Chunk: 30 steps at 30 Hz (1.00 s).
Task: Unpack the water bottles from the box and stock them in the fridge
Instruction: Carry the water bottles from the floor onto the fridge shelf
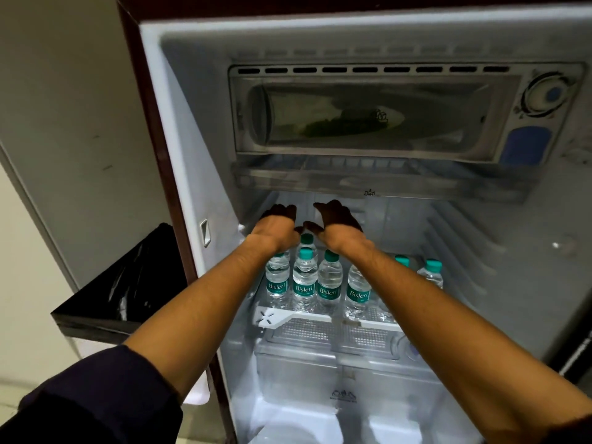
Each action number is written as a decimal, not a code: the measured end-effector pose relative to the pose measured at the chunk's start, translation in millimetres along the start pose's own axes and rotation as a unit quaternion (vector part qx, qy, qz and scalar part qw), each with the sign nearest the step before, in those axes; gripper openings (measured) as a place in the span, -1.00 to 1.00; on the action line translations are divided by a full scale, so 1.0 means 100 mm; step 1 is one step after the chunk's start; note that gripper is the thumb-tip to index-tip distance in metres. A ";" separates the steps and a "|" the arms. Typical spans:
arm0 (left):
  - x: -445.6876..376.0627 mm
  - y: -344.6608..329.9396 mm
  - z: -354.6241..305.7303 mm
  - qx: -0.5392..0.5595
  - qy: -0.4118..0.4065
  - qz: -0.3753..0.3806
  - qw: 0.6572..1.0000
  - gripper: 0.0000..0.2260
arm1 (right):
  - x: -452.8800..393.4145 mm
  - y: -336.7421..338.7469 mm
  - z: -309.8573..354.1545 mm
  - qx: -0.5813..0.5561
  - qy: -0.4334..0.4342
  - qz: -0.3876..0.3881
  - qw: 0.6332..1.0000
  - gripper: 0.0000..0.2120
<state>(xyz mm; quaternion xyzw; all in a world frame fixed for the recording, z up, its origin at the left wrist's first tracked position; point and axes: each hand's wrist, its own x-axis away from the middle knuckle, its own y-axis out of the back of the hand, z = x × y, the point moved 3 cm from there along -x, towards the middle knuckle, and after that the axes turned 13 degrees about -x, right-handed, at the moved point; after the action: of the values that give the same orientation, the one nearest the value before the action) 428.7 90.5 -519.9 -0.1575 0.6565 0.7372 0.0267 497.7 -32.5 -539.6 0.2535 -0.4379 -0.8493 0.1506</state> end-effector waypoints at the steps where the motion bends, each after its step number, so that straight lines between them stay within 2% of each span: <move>1: 0.07 0.02 -0.02 0.004 0.006 -0.004 1.000 -0.64 | 0.07 0.03 0.02 0.018 0.008 -0.006 1.000 -0.40; 4: 0.30 0.06 -0.07 0.029 0.030 -0.026 0.999 -0.71 | 0.29 0.11 0.05 0.074 0.026 -0.030 0.996 -0.35; 11: 0.91 -0.10 -0.21 -0.007 0.015 -0.087 0.996 -0.34 | 0.86 0.15 0.01 0.175 0.064 -0.071 0.980 -0.29; 22: 1.96 -0.67 -0.40 -0.080 -0.001 -0.121 0.989 -0.28 | 1.73 -0.28 -0.29 0.143 0.065 -0.092 0.983 -0.24; 30: 2.71 -1.11 -0.12 -0.063 0.033 -0.084 0.994 -0.28 | 2.27 -0.94 -0.05 0.106 0.098 -0.050 0.988 -0.24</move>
<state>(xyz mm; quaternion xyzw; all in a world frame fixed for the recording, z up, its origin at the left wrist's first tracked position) 201.3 48.8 -699.9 -0.2378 0.5935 0.7668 0.0573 309.6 -91.1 -687.0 0.3718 -0.4950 -0.7757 0.1227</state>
